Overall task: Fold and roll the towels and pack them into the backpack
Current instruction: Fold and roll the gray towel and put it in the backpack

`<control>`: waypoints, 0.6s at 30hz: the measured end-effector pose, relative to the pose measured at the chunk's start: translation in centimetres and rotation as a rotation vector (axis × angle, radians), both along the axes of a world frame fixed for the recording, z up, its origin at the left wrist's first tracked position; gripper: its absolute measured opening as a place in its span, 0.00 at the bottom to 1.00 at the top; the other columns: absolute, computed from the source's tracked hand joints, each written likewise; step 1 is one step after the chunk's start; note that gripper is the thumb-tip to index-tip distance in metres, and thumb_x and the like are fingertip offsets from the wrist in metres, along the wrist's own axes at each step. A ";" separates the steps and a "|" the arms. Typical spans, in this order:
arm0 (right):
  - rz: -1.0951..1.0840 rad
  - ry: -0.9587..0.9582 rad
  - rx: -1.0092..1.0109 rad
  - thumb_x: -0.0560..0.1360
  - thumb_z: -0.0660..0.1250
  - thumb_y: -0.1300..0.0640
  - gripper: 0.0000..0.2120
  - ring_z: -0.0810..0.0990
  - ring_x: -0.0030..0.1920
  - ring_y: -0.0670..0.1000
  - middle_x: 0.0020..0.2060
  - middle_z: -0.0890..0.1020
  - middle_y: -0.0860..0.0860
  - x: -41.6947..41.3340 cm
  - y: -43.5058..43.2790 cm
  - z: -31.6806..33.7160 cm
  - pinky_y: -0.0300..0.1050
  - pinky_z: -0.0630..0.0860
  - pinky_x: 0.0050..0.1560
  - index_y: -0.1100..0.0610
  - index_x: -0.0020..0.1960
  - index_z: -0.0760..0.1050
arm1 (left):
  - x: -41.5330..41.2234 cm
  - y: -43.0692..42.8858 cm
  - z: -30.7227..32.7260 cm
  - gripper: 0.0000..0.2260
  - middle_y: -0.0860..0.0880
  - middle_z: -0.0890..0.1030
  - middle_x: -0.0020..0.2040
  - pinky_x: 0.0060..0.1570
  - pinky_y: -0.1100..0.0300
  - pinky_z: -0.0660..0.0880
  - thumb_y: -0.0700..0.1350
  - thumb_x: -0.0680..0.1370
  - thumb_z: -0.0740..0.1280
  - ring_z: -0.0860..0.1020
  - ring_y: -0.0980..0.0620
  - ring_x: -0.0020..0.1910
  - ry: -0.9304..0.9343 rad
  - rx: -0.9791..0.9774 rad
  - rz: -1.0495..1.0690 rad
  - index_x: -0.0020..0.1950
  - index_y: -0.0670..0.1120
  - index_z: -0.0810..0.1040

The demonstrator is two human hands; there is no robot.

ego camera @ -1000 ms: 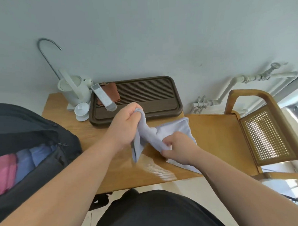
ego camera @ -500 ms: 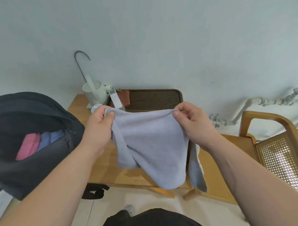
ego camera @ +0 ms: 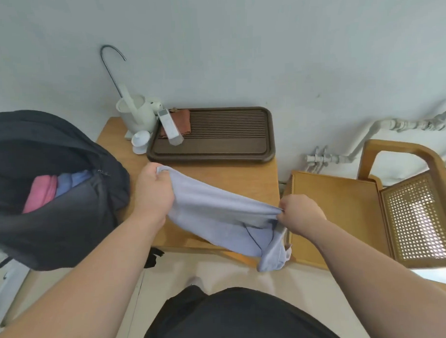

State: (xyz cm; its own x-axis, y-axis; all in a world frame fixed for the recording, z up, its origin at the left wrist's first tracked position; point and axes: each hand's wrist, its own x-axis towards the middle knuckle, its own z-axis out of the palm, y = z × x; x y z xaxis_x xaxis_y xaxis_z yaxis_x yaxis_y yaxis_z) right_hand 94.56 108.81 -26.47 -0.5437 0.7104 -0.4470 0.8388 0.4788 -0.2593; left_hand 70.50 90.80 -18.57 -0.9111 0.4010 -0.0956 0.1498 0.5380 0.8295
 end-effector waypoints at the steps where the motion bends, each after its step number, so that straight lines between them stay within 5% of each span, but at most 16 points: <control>1: -0.021 -0.006 -0.019 0.72 0.60 0.61 0.04 0.76 0.36 0.54 0.36 0.78 0.54 0.3 -0.1 -0.7 0.44 0.71 0.31 0.57 0.39 0.73 | 0.1 -0.2 -0.4 0.08 0.51 0.74 0.42 0.39 0.54 0.68 0.44 0.82 0.55 0.71 0.52 0.40 0.050 -0.041 0.058 0.49 0.47 0.73; 5: -0.115 0.206 -0.159 0.77 0.58 0.60 0.08 0.73 0.37 0.54 0.36 0.76 0.53 1.3 -0.7 -1.7 0.45 0.65 0.32 0.60 0.40 0.71 | 0.1 -1.1 -1.8 0.07 0.50 0.73 0.39 0.38 0.55 0.68 0.43 0.79 0.55 0.70 0.51 0.37 0.141 -0.121 0.064 0.45 0.44 0.71; 9: -0.110 0.395 -0.324 0.79 0.63 0.56 0.10 0.71 0.37 0.52 0.34 0.74 0.51 2.3 -0.8 -0.7 0.46 0.65 0.37 0.59 0.41 0.75 | -1.7 -2.5 -2.5 0.10 0.46 0.69 0.37 0.37 0.54 0.62 0.42 0.79 0.58 0.66 0.47 0.37 -0.005 -0.283 -0.116 0.38 0.41 0.70; 14: 0.159 0.049 -0.663 0.68 0.77 0.38 0.20 0.77 0.39 0.47 0.34 0.80 0.45 3.6 -0.2 1.3 0.42 0.73 0.45 0.55 0.40 0.81 | -4.0 -6.1 -4.0 0.10 0.44 0.68 0.38 0.38 0.54 0.62 0.37 0.79 0.60 0.65 0.47 0.40 -0.331 -0.712 -0.428 0.37 0.43 0.71; 16: 0.227 -0.047 -0.693 0.68 0.77 0.38 0.20 0.82 0.46 0.49 0.42 0.85 0.46 3.5 0.1 1.7 0.44 0.77 0.52 0.53 0.46 0.84 | -4.4 -6.7 -4.8 0.09 0.44 0.70 0.39 0.39 0.53 0.64 0.37 0.78 0.62 0.67 0.46 0.38 -0.366 -0.725 -0.391 0.38 0.43 0.73; 18: 0.254 -0.038 -0.622 0.70 0.75 0.37 0.21 0.81 0.43 0.50 0.41 0.84 0.47 3.0 0.5 1.6 0.45 0.76 0.48 0.56 0.44 0.82 | -4.8 -6.9 -5.7 0.07 0.44 0.74 0.41 0.41 0.54 0.69 0.38 0.80 0.62 0.72 0.45 0.40 -0.258 -0.639 -0.259 0.43 0.41 0.75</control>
State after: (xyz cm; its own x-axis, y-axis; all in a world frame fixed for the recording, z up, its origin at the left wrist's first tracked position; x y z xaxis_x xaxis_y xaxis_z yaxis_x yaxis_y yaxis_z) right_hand 97.54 109.34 -24.92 -0.6356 0.1666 -0.7538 0.7337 0.4340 -0.5228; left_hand 65.75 83.87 -24.31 -0.7116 0.3945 -0.5813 0.1799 0.9022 0.3921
